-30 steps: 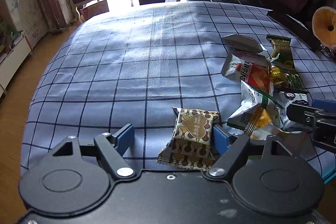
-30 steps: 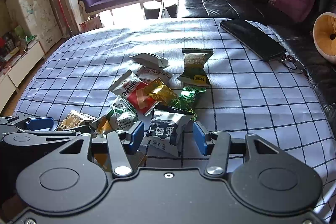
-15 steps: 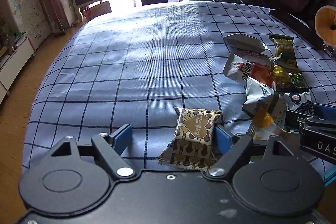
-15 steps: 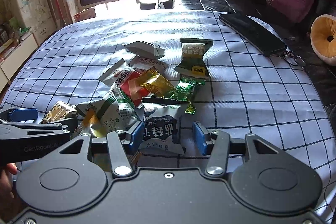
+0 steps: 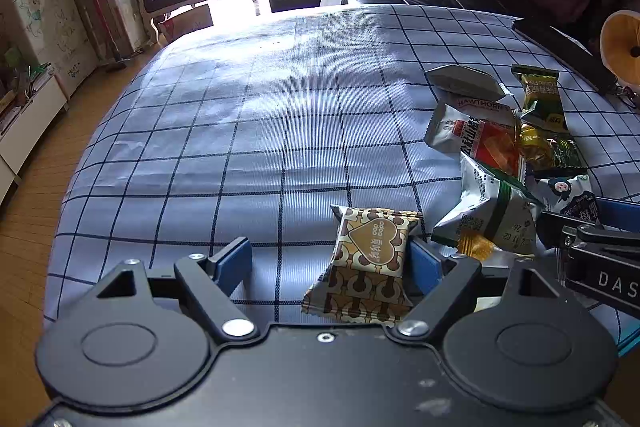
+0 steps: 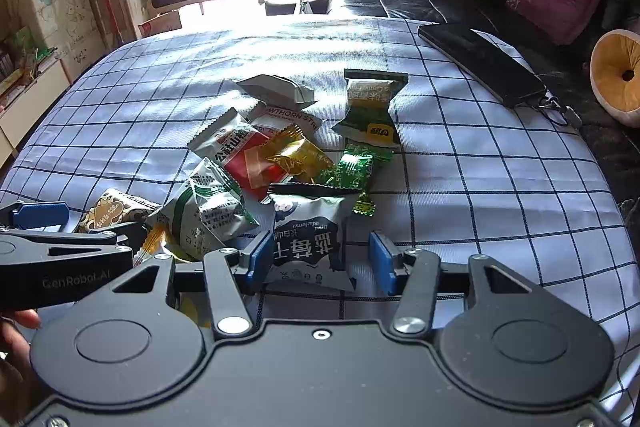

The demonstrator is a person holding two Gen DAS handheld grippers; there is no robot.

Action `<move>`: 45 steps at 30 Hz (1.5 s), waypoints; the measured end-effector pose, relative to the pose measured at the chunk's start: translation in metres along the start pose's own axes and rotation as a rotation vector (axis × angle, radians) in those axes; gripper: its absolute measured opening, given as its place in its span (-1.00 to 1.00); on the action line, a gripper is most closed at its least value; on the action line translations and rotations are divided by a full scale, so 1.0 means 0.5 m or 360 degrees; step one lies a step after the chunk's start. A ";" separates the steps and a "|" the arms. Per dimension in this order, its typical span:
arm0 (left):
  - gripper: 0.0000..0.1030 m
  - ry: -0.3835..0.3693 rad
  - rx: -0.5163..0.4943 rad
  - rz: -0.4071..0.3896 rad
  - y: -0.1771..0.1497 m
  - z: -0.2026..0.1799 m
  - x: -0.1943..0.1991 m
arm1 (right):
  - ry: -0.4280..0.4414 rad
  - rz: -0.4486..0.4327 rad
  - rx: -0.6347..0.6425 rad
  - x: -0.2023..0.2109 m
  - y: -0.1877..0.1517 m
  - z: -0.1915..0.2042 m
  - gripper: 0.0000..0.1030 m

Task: Organize snacks
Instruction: 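Grasp the brown heart-print packet with left gripper while right grasps white milk packet, then lift both held packets and carry them over the gold tray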

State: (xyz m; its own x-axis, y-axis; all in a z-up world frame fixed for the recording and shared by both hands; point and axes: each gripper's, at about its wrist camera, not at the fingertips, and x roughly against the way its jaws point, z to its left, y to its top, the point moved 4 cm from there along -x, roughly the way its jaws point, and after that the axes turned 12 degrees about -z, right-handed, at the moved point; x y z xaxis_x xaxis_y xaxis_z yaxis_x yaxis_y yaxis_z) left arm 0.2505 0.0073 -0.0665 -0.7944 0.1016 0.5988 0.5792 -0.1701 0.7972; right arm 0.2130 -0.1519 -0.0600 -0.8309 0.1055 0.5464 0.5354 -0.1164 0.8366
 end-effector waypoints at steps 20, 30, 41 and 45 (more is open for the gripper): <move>-0.35 -0.0082 -0.0008 0.0011 0.014 -0.028 0.041 | -0.0034 -0.0030 -0.0079 0.038 0.008 -0.054 -0.18; -0.36 -0.0007 0.0022 -0.0054 0.025 0.003 0.103 | -0.0062 -0.0084 -0.0146 0.093 0.017 -0.084 -0.18; -0.36 -0.0014 0.0014 -0.0133 0.032 -0.002 0.220 | -0.0058 -0.0187 -0.0148 0.181 0.027 -0.092 -0.18; -0.36 -0.0028 0.0011 -0.0172 0.030 -0.009 0.271 | -0.0051 -0.0220 -0.0138 0.215 0.025 -0.093 -0.18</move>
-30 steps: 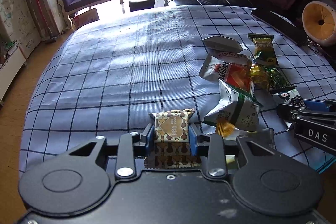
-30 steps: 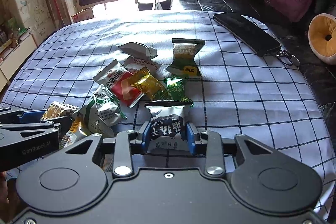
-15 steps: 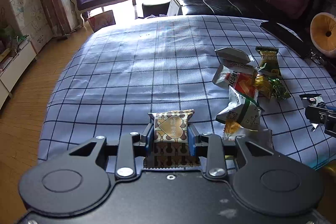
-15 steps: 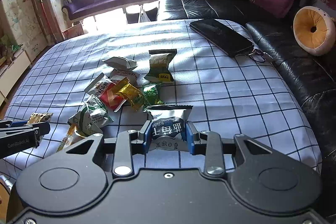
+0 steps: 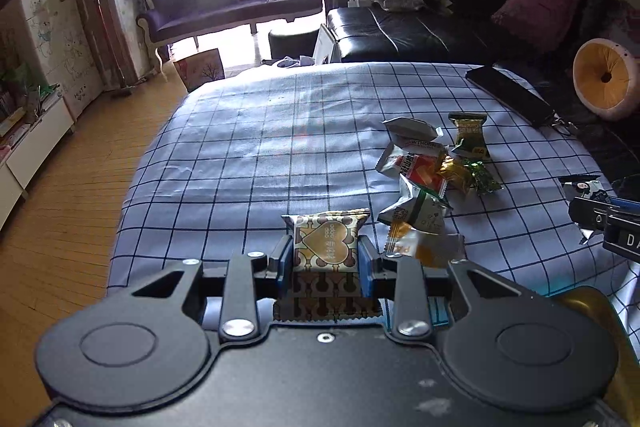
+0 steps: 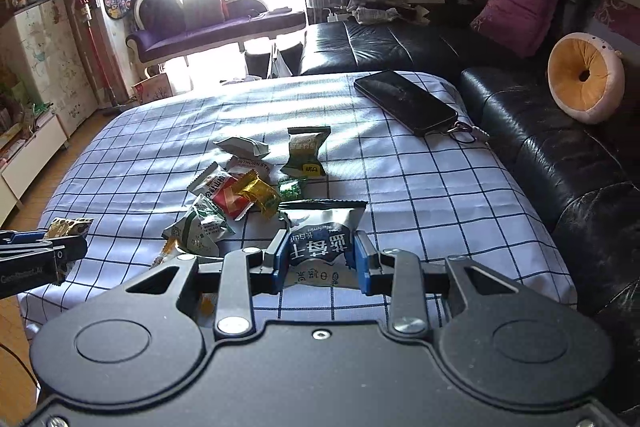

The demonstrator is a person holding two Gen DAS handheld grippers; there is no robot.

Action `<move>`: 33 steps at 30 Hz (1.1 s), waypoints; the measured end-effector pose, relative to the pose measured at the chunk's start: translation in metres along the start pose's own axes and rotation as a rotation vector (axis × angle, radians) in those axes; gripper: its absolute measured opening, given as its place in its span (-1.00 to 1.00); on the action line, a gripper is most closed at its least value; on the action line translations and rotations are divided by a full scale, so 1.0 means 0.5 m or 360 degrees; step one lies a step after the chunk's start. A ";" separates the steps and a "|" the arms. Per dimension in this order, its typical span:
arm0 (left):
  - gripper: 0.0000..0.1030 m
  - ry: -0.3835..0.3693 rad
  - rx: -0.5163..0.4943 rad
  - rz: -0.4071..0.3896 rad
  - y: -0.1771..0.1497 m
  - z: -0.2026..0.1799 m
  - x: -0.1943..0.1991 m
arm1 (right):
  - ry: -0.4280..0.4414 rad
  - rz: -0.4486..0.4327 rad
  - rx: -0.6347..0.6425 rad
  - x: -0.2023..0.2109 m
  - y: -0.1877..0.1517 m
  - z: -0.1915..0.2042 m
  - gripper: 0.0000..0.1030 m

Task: Organize snacks
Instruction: 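Lift both held packets and carry them over the gold tray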

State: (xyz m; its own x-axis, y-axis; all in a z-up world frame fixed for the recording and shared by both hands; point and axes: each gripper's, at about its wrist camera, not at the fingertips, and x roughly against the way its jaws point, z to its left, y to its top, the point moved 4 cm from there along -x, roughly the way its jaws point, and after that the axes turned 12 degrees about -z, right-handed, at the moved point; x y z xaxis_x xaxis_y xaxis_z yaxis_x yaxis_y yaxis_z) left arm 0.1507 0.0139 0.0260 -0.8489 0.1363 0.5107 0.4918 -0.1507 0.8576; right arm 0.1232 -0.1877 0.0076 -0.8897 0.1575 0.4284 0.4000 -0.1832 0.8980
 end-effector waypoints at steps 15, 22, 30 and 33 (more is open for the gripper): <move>-0.36 -0.0085 -0.0024 -0.0102 -0.043 -0.038 0.188 | 0.0076 -0.0095 0.0033 0.144 -0.015 0.000 -0.18; -0.36 -0.0107 -0.0010 -0.0060 -0.078 -0.054 0.223 | 0.0128 -0.0081 0.0081 0.185 -0.039 0.012 -0.18; -0.36 -0.0107 -0.0022 0.0028 -0.127 -0.068 0.241 | 0.0196 -0.0006 0.0072 0.225 -0.077 0.013 -0.18; -0.36 -0.0104 -0.0020 0.0064 -0.141 -0.070 0.240 | 0.0198 0.0033 0.0050 0.232 -0.094 0.008 -0.18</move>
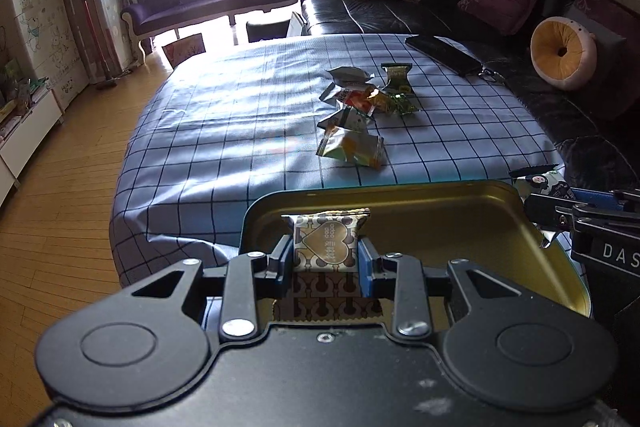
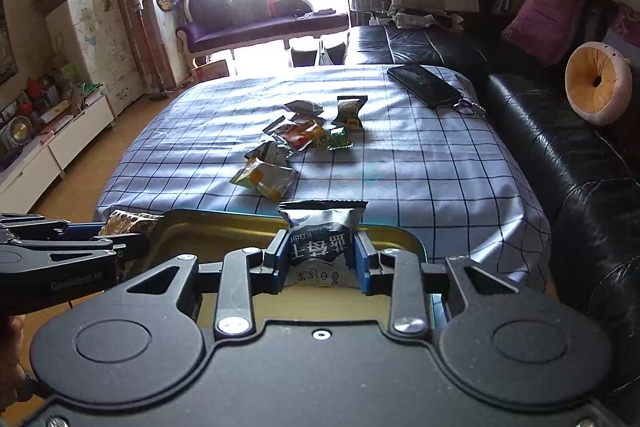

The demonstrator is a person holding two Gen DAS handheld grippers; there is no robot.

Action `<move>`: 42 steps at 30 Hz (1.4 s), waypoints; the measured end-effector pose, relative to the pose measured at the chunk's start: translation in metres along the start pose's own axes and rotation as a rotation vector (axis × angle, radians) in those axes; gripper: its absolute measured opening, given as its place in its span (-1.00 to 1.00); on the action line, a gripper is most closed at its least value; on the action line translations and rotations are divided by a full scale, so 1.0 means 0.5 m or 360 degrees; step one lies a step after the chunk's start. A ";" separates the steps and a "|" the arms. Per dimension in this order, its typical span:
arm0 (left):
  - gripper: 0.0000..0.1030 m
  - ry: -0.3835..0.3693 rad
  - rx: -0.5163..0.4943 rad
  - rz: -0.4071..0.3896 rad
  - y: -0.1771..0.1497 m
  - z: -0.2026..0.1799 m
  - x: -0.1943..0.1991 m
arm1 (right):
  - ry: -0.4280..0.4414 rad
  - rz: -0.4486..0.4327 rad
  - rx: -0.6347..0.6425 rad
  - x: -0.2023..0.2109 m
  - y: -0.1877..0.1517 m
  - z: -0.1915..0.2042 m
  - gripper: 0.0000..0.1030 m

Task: Organize snacks
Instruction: 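Lift both held packets and carry them over the gold tray, then open left gripper to drop brown packet while right drops white packet into tray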

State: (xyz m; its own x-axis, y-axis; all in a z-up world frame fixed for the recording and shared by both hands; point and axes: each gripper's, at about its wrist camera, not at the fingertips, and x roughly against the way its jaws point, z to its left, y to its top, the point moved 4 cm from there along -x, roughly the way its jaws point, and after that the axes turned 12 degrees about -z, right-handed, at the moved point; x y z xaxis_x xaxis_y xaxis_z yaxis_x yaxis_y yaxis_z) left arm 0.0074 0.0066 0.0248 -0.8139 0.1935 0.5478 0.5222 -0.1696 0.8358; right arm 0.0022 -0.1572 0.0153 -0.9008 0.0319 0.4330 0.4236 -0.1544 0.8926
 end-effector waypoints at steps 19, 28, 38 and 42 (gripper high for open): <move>-0.33 0.0065 -0.0001 0.0074 -0.035 -0.005 0.008 | 0.0069 0.0084 -0.0017 0.014 -0.036 0.013 -0.18; -0.26 0.0086 -0.0008 0.0067 -0.037 -0.006 0.007 | 0.0096 0.0092 -0.0017 0.015 -0.035 0.017 -0.16; -0.20 0.0092 -0.0009 0.0087 -0.041 -0.010 0.001 | 0.0095 0.0098 -0.0036 0.014 -0.034 0.017 -0.16; -0.19 0.0102 -0.0016 0.0111 -0.046 -0.013 -0.004 | 0.0093 0.0126 -0.0043 0.009 -0.037 0.016 -0.16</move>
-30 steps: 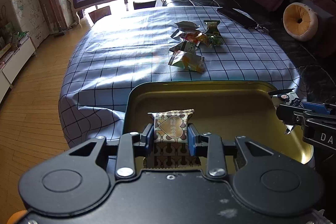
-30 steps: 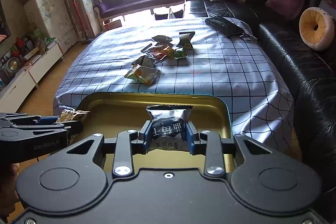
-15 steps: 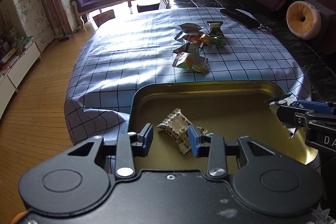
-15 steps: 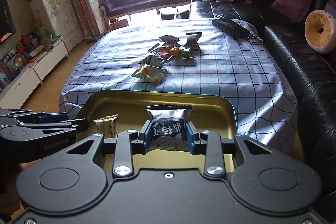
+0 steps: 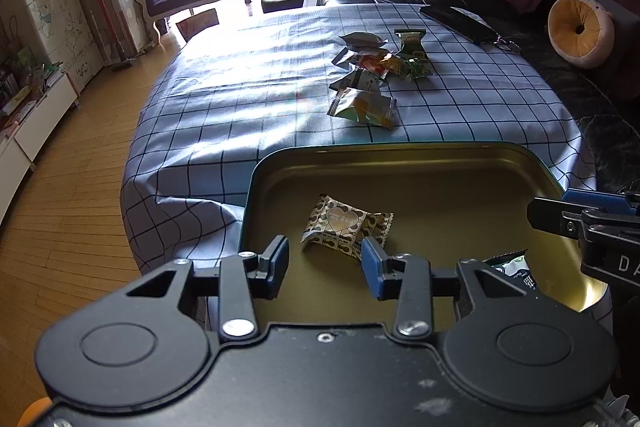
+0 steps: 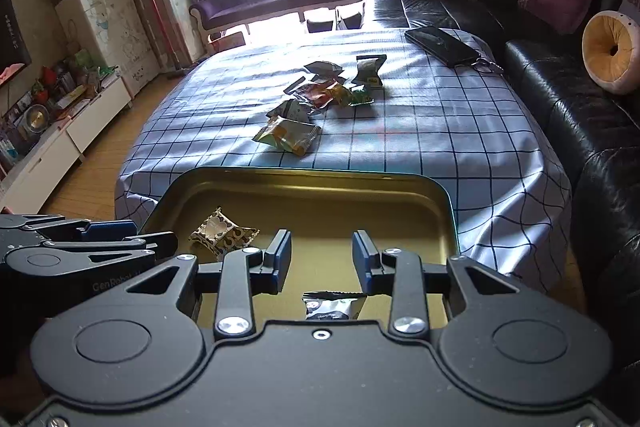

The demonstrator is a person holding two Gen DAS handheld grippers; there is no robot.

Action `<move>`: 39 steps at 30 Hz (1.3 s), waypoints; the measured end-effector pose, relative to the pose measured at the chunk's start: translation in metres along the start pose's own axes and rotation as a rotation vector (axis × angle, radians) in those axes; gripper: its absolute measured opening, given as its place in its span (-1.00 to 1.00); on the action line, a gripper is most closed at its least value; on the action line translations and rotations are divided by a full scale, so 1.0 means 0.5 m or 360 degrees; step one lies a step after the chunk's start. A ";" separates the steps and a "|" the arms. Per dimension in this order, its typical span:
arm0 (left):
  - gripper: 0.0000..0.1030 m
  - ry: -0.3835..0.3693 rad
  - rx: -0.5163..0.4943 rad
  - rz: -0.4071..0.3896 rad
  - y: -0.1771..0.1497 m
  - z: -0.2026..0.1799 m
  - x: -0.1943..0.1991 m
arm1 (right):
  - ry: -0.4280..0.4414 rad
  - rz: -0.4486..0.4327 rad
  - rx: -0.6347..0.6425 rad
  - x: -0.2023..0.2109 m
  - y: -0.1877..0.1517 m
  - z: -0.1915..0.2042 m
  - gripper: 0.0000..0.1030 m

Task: Organize snacks
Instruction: 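Open left gripper to drop brown packet while right drops white packet into tray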

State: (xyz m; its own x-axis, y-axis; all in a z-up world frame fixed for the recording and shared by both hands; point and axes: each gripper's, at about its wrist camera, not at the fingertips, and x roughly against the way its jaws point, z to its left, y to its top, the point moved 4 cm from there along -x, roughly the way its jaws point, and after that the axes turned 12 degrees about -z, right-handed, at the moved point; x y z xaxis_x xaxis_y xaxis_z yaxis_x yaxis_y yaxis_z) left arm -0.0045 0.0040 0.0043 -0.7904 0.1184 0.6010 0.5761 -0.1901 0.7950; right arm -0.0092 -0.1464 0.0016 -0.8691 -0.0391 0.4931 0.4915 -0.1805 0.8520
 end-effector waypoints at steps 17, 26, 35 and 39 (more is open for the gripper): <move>-0.19 0.0007 0.0003 0.0067 -0.004 -0.003 -0.021 | -0.0011 0.0051 -0.0008 -0.013 -0.007 -0.002 -0.16; -0.18 0.0009 -0.0010 0.0115 -0.007 -0.006 -0.036 | -0.0023 0.0102 -0.0024 -0.027 -0.014 -0.007 -0.16; -0.18 -0.0003 0.0006 0.0284 -0.015 -0.001 -0.075 | -0.0047 0.0191 -0.0025 -0.046 -0.023 -0.015 -0.16; -0.18 -0.0034 0.0023 0.0332 -0.010 0.001 -0.087 | -0.0036 0.0274 -0.0042 -0.058 -0.027 -0.020 -0.16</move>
State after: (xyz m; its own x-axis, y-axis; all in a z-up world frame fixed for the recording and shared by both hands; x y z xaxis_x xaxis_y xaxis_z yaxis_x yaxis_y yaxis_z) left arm 0.0269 0.0004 -0.0258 -0.6491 0.0989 0.7542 0.7298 -0.1985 0.6542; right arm 0.0088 -0.1526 -0.0256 -0.7706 -0.0498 0.6353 0.6310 -0.1988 0.7498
